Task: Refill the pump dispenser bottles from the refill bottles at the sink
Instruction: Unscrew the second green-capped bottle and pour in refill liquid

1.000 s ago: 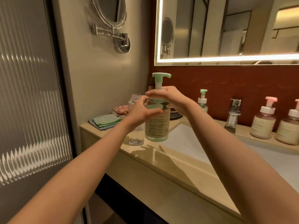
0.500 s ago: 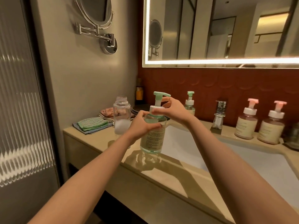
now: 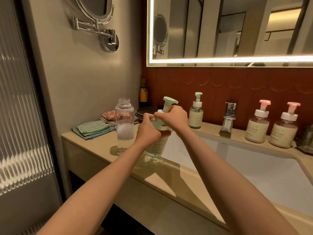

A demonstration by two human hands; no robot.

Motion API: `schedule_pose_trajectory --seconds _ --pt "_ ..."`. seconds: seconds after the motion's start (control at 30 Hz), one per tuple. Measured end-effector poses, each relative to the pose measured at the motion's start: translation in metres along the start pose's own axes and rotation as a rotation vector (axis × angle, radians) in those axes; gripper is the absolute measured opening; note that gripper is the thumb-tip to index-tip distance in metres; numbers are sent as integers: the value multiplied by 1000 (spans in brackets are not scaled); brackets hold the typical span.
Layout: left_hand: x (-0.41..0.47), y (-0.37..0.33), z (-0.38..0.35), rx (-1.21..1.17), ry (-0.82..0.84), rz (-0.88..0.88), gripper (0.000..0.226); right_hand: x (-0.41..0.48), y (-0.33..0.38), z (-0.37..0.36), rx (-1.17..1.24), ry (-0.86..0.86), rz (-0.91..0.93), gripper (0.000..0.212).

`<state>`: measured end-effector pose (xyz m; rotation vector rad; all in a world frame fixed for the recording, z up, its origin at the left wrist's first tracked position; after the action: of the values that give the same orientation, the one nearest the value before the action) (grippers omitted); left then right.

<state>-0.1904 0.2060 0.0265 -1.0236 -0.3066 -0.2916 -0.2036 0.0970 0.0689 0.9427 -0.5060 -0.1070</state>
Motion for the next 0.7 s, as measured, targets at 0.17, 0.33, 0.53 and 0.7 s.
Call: schedule_pose_trajectory --seconds 0.17,0.33,0.53,0.7 --pt "3 9 -4 -35 28 46 67 1 -3 -12 210 165 -39 63" --pt "3 12 -6 -16 33 68 69 8 -9 -4 52 32 -30 66" --pt "4 16 -8 -64 31 89 69 8 -8 -10 85 94 -31 70" --pt "6 16 -8 -80 31 93 68 9 -13 -10 51 24 -41 68"
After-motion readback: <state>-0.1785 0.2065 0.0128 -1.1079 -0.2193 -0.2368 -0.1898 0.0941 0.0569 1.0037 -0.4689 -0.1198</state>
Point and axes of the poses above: each hand's wrist, its own x-axis towards the middle knuckle, its own z-axis out of the back of the hand, y = z × x, the point moved 7 cm from there along x, towards the middle knuckle, and after that the axes turned 5 degrees about x, right-handed, at the moved point
